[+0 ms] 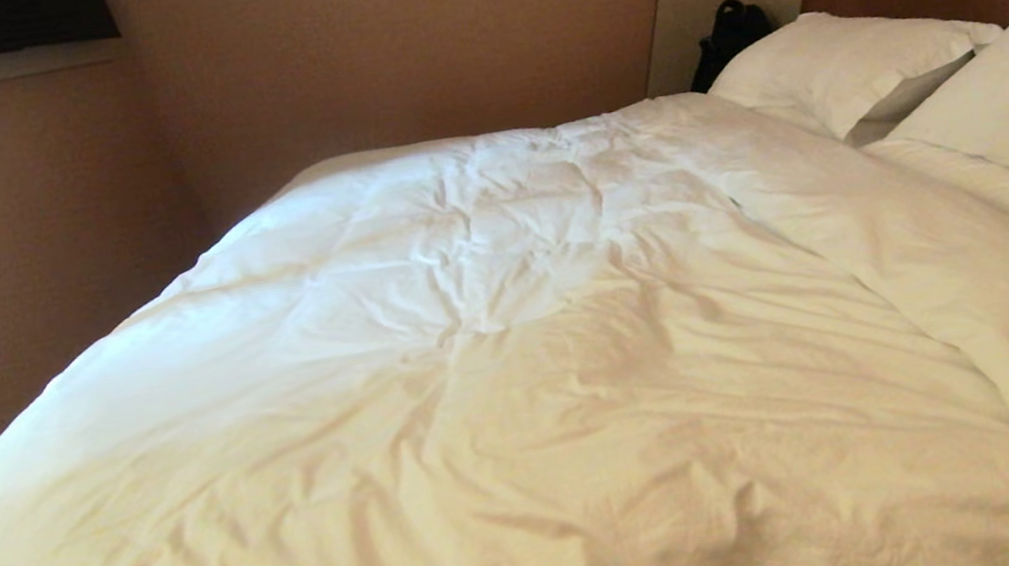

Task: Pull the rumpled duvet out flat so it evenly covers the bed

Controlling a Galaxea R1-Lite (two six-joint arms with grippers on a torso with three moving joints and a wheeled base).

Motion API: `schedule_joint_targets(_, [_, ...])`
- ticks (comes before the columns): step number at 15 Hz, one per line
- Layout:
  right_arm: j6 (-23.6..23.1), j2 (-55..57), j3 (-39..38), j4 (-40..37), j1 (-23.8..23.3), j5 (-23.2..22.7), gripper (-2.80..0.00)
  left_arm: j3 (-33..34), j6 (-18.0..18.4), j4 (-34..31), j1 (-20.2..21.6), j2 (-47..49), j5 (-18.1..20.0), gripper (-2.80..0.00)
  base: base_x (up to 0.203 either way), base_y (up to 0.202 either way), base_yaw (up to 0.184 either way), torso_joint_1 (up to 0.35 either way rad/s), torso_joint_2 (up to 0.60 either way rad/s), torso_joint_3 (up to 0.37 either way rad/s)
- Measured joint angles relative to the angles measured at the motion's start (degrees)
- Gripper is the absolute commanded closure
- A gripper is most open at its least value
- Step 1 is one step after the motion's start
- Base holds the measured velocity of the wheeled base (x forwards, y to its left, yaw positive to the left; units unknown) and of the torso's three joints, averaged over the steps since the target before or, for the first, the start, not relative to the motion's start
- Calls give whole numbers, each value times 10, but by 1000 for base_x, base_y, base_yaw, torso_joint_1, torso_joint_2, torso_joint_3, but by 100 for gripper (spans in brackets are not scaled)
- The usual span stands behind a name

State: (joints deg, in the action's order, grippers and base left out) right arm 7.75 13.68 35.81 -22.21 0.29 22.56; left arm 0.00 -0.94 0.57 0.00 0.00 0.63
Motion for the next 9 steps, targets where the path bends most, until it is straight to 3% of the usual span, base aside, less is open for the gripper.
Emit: schedule_joint_targets(9, [-60,-131,-71,32,-6,-71,0,0,1,0,0,0,0,0,0,0,0,0,0,0])
